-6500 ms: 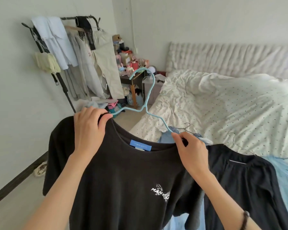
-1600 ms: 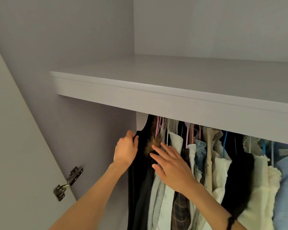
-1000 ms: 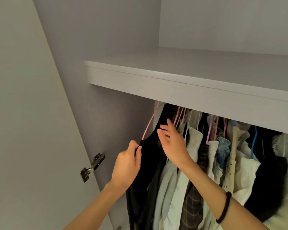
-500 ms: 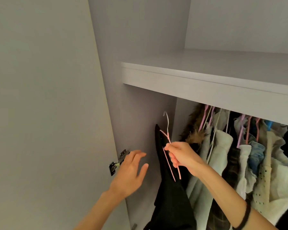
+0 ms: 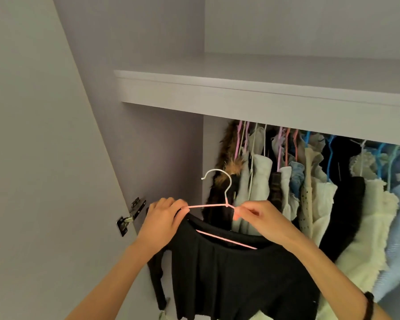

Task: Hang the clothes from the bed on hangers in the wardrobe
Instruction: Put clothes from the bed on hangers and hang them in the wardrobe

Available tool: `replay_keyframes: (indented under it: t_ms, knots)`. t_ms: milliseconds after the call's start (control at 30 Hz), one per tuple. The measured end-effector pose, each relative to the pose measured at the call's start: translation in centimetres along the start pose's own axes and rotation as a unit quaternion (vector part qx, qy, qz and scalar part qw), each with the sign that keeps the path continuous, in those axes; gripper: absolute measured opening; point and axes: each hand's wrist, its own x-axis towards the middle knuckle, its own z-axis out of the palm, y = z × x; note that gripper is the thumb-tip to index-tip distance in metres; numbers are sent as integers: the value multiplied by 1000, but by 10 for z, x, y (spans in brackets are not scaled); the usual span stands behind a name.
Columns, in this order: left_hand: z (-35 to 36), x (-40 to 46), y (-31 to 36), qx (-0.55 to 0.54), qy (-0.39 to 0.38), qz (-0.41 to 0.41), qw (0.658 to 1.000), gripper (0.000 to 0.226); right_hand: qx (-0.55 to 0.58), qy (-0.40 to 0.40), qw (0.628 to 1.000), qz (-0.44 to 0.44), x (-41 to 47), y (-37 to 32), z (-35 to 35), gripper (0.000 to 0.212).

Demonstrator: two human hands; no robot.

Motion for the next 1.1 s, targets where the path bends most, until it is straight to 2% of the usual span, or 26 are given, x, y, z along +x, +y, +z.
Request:
replay_keyframes:
  t_ms: [100,267,367,433,567,667,867,1000,1100]
  knots:
    - [-4,-23,12,-16,36,-29,999,63,-3,1,1000,-22,-9,9,1,26]
    - [-20,-74,29,-74,132,-149,977,50,11,-11,998,-64,-10,5,15,21]
    - [-33,-117,41,-60,177,-234,954,40,-74,-16,988,-131,-17,9,36,16]
    - [-42,-151,52,-56,198,-292,934,31,-123,-18,976,-181,-27,14,55,20]
    - [-68,-219,72,-26,227,-393,890,24,-158,-44,961,-224,-47,9,95,23]
    - [-93,-270,84,31,260,-453,852,24,-187,-39,942,-276,-58,-10,128,20]
    - [-149,-379,124,73,338,-539,768,24,-147,-132,915,-351,-106,-69,206,24]
    - [-179,-467,163,111,384,-600,693,27,-100,-194,881,-420,-161,-114,273,20]
    - [-201,-534,201,144,413,-652,620,25,-62,-225,843,-484,-216,-149,326,14]
